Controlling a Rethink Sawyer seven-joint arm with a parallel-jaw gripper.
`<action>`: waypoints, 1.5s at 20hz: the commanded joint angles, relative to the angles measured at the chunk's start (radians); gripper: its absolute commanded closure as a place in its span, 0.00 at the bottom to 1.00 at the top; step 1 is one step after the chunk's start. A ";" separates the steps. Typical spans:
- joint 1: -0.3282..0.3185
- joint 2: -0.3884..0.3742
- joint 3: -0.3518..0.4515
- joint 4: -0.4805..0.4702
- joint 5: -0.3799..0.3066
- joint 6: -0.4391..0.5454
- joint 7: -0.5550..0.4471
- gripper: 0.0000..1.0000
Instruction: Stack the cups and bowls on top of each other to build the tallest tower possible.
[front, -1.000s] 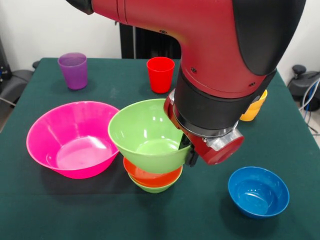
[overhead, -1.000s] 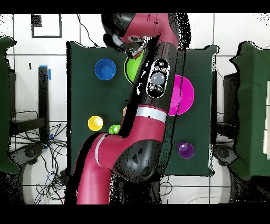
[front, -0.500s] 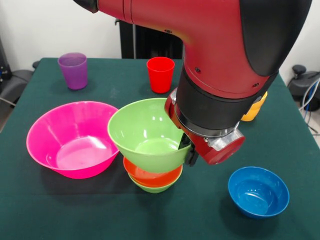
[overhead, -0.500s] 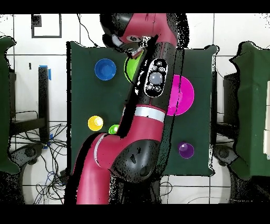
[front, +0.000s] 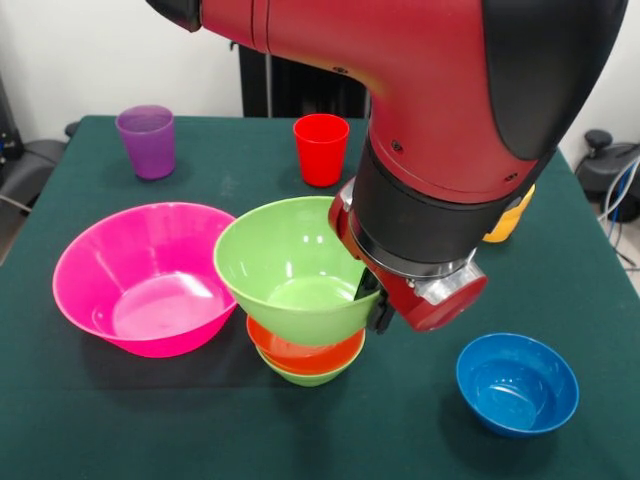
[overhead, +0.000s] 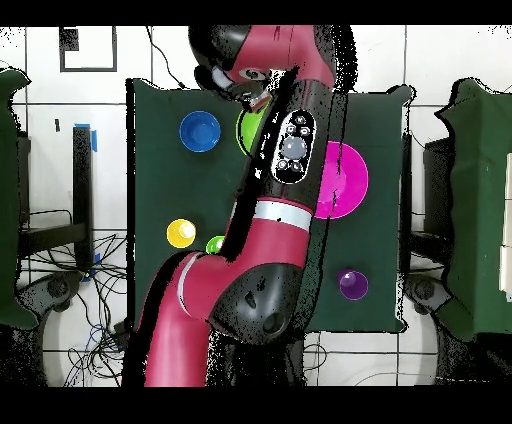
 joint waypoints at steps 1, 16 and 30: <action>0.013 -0.004 0.014 0.057 -0.026 -0.006 0.006 1.00; 0.040 -0.021 0.032 0.118 -0.084 -0.029 -0.019 1.00; 0.034 0.000 0.033 0.109 -0.064 -0.061 0.009 1.00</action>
